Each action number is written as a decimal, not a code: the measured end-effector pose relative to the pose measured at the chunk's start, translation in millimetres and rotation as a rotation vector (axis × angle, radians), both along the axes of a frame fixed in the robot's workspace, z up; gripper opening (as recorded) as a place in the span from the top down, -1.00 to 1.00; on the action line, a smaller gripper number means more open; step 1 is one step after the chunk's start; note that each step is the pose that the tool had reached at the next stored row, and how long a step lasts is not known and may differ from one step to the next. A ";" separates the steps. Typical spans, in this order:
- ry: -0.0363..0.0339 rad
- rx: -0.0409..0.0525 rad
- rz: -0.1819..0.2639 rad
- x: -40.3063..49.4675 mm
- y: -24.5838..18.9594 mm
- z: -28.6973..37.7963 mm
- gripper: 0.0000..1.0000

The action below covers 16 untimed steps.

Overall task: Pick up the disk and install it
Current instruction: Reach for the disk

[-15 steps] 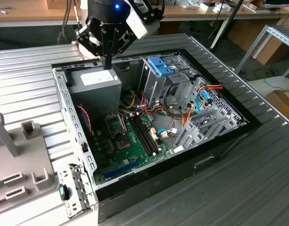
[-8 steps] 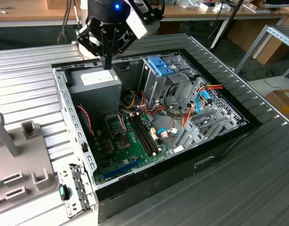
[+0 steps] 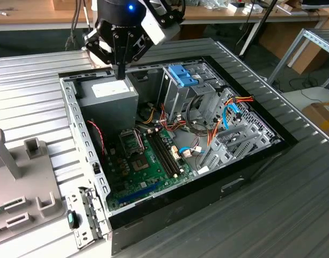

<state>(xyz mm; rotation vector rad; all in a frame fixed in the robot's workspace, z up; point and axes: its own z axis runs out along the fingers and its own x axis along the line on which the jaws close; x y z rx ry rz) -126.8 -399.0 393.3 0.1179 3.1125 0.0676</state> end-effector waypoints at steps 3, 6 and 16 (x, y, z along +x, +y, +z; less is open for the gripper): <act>0.0000 0.0001 0.000 -5.8 0.0 -0.1 0.79; 0.0000 0.0000 0.000 -16.4 0.0 -0.1 0.79; 0.0001 0.0000 0.000 -23.8 0.0 -0.2 0.79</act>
